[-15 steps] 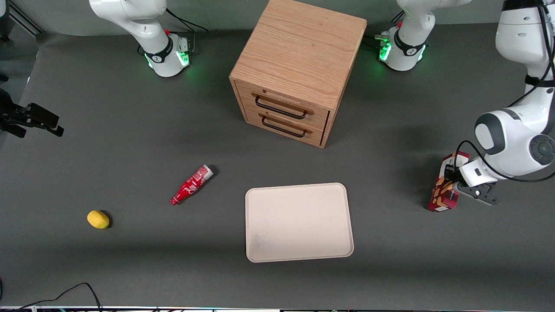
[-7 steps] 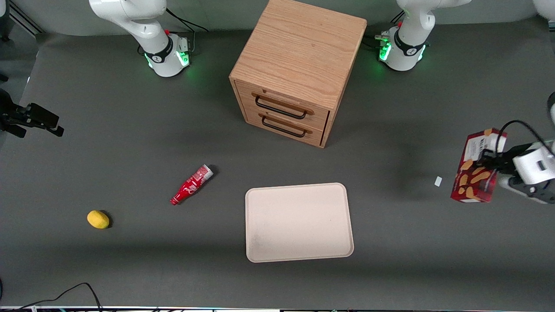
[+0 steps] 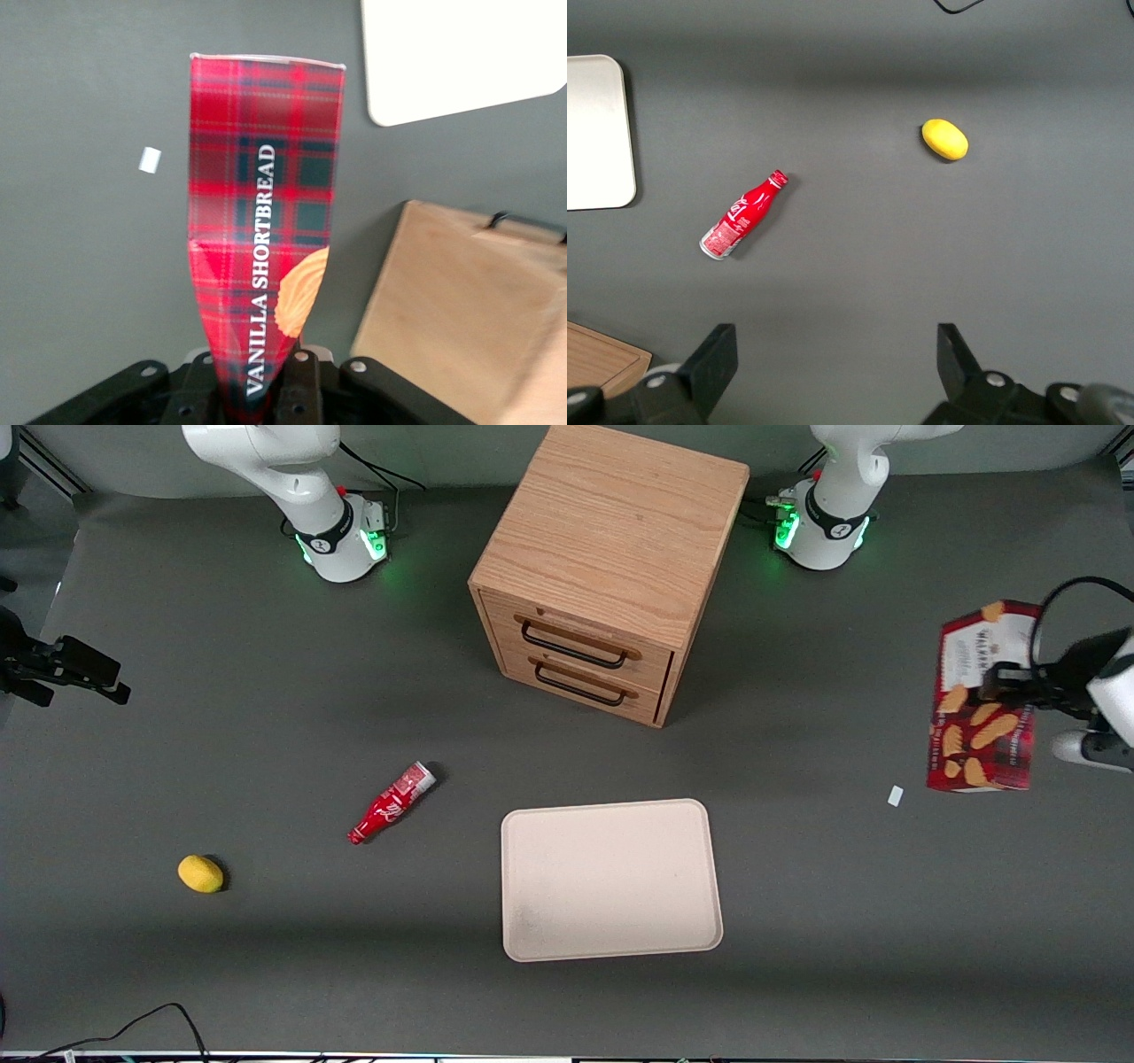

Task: Place red cookie box on tray
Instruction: 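Carry the cookie box over the white tray's edge by the cabinet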

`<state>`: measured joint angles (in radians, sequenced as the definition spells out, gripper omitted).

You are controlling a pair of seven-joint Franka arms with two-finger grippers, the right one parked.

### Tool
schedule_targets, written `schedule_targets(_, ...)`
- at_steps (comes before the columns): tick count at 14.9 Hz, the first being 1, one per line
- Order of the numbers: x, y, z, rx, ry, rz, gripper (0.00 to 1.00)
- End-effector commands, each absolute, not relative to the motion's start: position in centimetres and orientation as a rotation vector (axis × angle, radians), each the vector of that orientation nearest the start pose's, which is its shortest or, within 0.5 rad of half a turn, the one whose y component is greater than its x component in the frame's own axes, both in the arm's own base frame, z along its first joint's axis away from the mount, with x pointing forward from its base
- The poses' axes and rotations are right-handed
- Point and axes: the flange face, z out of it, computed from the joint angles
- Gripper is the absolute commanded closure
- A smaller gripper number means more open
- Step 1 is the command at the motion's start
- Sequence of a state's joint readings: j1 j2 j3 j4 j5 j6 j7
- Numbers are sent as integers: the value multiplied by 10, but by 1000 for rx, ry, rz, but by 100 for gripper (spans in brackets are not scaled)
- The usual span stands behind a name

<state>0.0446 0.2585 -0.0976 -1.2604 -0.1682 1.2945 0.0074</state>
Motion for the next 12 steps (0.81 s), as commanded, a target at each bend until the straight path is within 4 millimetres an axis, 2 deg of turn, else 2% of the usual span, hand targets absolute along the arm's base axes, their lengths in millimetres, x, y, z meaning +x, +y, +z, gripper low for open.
schedule_targets(1,593,-117,611,-3269,-16,383,100)
schedule_targets(3,591,-162,609,-3248,-65,315,100)
schedule_targets(6,604,-216,573,-3258,-176,242,100)
schedule_targets(8,619,-237,539,-3257,-218,193,100)
schedule_targets(12,643,-281,453,-3244,-293,67,100)
